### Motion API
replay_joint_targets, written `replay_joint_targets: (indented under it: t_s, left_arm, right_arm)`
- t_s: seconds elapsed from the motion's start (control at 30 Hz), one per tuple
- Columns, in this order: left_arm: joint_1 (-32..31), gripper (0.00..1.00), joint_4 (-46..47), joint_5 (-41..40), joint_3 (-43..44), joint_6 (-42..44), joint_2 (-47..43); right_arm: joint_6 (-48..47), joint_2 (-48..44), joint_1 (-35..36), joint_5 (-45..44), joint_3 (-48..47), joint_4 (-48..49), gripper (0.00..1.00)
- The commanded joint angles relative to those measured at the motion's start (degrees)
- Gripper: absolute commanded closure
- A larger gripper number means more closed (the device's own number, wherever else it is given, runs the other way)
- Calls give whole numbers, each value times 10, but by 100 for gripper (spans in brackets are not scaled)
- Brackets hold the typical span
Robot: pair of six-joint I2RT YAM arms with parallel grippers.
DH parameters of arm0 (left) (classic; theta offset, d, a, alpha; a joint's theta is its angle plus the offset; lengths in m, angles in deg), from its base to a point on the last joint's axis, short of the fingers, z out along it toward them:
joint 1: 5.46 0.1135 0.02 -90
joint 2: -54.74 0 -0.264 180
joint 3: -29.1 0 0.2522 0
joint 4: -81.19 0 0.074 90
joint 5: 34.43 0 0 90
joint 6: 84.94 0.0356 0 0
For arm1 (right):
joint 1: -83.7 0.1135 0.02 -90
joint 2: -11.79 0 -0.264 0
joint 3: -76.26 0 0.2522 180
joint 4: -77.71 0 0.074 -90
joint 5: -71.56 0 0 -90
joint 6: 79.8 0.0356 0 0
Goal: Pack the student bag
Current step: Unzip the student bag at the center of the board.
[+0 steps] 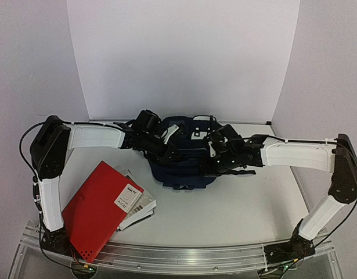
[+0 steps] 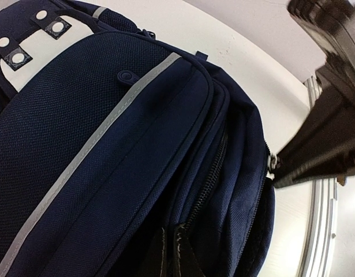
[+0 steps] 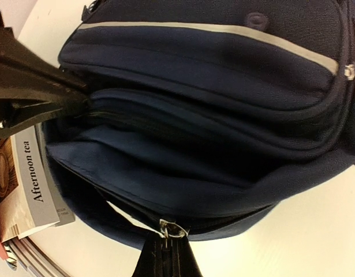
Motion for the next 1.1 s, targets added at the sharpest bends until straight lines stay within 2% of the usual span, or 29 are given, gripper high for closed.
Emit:
replay_joint_targets:
  t_s: [0.0,0.1,0.3,0.47,0.6,0.67,0.77,0.87,0.93,1.07]
  left_arm:
    - [-4,100,77,47,9,-42,8]
    - [-4,100,95,59,12,-59,14]
    - [-4,100,190,90,10,-126,26]
    - [-4,100,263,87,-6,-176,30]
    - [-1,99,275,77,-10,-191,29]
    - [4,93,276,63,-22,-197,20]
    - [16,73,285,44,-59,-208,-16]
    - [26,59,282,7,-101,-202,-62]
    - [30,53,262,-20,-120,-188,-92]
    - [33,47,206,-84,-148,-168,-142]
  right_arm:
    - [39,26,57,-9,-50,48,100]
    - [51,50,78,-10,-71,73,100]
    - [82,95,99,-32,-98,138,100]
    - [99,103,100,-41,-88,198,100]
    - [85,102,100,-47,-96,203,99]
    - [77,97,100,-46,-97,202,90]
    - [69,78,100,-41,-86,198,77]
    - [64,41,100,-39,-63,191,62]
    - [59,17,100,-42,-47,180,55]
    - [53,-21,99,-82,-20,147,50]
